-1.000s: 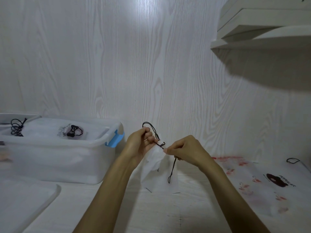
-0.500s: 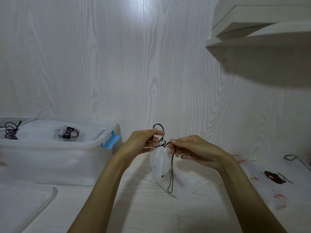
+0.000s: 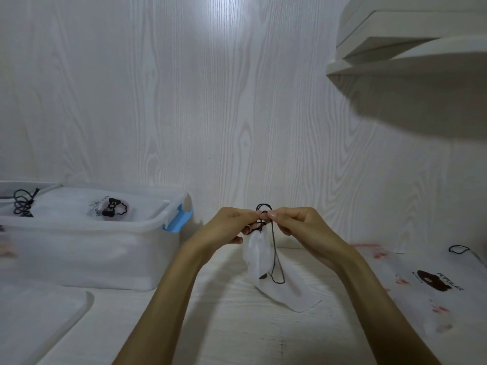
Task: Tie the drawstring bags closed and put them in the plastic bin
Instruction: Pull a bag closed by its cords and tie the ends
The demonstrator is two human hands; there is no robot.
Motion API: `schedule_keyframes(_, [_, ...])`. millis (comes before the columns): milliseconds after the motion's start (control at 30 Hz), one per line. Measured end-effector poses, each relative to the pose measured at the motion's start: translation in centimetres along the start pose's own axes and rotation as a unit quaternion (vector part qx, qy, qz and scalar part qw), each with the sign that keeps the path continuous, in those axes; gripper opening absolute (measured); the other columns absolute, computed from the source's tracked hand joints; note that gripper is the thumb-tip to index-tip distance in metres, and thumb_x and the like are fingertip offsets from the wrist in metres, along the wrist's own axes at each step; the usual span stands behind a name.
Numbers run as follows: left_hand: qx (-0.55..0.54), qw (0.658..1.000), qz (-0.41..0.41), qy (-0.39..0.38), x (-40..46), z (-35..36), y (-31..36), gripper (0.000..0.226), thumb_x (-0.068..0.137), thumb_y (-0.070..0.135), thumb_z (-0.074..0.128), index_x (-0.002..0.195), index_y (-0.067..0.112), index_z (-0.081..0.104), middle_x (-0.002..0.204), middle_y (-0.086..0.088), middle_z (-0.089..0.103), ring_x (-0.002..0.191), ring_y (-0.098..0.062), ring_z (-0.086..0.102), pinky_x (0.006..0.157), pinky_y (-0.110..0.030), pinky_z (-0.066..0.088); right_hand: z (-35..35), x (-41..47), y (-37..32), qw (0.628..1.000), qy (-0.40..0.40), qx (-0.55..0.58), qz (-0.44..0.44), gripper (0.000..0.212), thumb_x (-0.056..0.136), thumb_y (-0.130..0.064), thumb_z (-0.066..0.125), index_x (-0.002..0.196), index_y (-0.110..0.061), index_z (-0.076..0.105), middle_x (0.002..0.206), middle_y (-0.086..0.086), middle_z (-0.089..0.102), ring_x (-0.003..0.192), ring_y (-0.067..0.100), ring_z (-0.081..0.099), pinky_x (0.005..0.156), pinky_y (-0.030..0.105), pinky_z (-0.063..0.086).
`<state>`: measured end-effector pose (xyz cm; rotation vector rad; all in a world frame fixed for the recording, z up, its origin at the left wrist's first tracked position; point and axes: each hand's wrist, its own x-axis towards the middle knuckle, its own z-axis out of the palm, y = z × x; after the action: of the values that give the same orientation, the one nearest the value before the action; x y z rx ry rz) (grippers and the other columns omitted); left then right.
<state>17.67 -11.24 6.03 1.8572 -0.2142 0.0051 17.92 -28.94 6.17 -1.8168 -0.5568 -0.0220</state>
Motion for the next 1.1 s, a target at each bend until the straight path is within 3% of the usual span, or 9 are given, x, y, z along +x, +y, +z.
schedule_keyframes(133, [-0.051,0.998,-0.024,-0.040,0.4,0.0,0.4,0.021,0.092,0.020,0.050,0.080,0.011,0.064,0.059,0.009,0.053,0.059,-0.007,0.042,0.058,-0.021,0.036,0.1,0.1,0.1,1.000,0.026,-0.005,-0.010,0.020,0.086,-0.032,0.063,0.098,-0.022,0.076,0.093,-0.010,0.068,0.083,-0.008,0.058,0.085,0.023,0.039])
schedule_keyframes(200, [-0.049,0.997,-0.022,-0.062,0.3,0.0,0.6,0.021,0.092,0.017,0.046,0.082,0.010,0.063,0.065,0.008,0.054,0.061,-0.007,0.042,0.057,-0.020,0.035,0.2,0.2,0.2,0.998,0.050,-0.017,-0.017,0.018,0.081,-0.033,0.068,0.093,-0.023,0.077,0.095,-0.004,0.069,0.098,0.003,0.062,0.090,0.023,0.043])
schedule_keyframes(333, [0.038,0.996,0.029,-0.075,-0.4,0.0,0.5,0.021,0.091,0.024,0.055,0.098,0.017,0.074,0.081,0.007,0.060,0.070,-0.005,0.046,0.064,-0.017,0.037,0.2,0.4,-0.2,0.997,0.066,-0.004,-0.029,0.015,0.077,-0.024,0.074,0.089,-0.015,0.077,0.085,-0.002,0.072,0.086,0.004,0.068,0.074,0.013,0.048])
schedule_keyframes(500, [0.052,0.993,0.083,-0.066,-0.7,0.3,0.2,0.017,0.093,0.020,0.058,0.102,0.023,0.072,0.085,0.019,0.070,0.072,0.019,0.058,0.062,0.001,0.041,0.7,0.5,-1.1,0.998,0.057,-0.004,-0.031,0.013,0.078,-0.018,0.074,0.088,-0.010,0.077,0.086,-0.001,0.075,0.083,0.003,0.069,0.070,0.008,0.049])
schedule_keyframes(600, [0.056,0.994,0.079,-0.052,-0.7,0.2,0.2,0.021,0.096,0.018,0.052,0.094,0.022,0.073,0.073,0.023,0.069,0.068,0.018,0.059,0.061,0.001,0.041,1.2,0.6,-1.4,0.997,0.068,-0.033,-0.028,0.007,0.078,-0.019,0.075,0.084,-0.016,0.076,0.084,-0.001,0.075,0.083,0.005,0.070,0.073,0.011,0.051])
schedule_keyframes(700, [0.066,0.994,0.059,-0.060,-1.0,-0.1,0.2,0.022,0.096,0.027,0.052,0.091,0.027,0.073,0.084,0.019,0.072,0.083,0.009,0.061,0.070,-0.008,0.044,1.5,0.6,-1.9,0.991,0.085,-0.100,-0.028,0.010,0.078,-0.029,0.075,0.080,-0.020,0.077,0.079,0.002,0.075,0.079,0.009,0.070,0.078,0.021,0.054])
schedule_keyframes(867, [0.077,0.991,0.059,-0.095,-1.5,-0.9,0.2,0.025,0.094,0.036,0.052,0.108,0.030,0.072,0.093,0.022,0.070,0.076,0.007,0.054,0.072,-0.016,0.035,-0.6,-0.3,-3.7,0.950,0.207,-0.225,-0.062,0.021,0.087,-0.042,0.061,0.082,-0.029,0.076,0.064,-0.012,0.065,0.056,-0.005,0.058,0.062,0.016,0.042])
schedule_keyframes(1000, [0.062,0.990,0.065,-0.106,-1.4,-0.9,0.0,0.022,0.094,0.033,0.052,0.099,0.034,0.074,0.075,0.022,0.064,0.074,-0.004,0.043,0.067,-0.017,0.034,-1.4,-0.7,-3.6,0.960,0.023,-0.275,-0.044,0.025,0.085,-0.025,0.068,0.108,-0.035,0.067,0.096,-0.015,0.065,0.073,0.012,0.062,0.069,0.016,0.049])
schedule_keyframes(1100, [0.037,0.989,0.076,-0.121,-1.4,-1.0,0.0,0.024,0.095,0.031,0.051,0.096,0.031,0.075,0.069,0.021,0.059,0.069,-0.003,0.042,0.065,-0.018,0.034,-0.6,-0.5,-2.9,0.954,-0.042,-0.292,-0.044,0.025,0.082,-0.027,0.072,0.107,-0.031,0.070,0.096,-0.013,0.069,0.073,0.022,0.063,0.066,0.027,0.051])
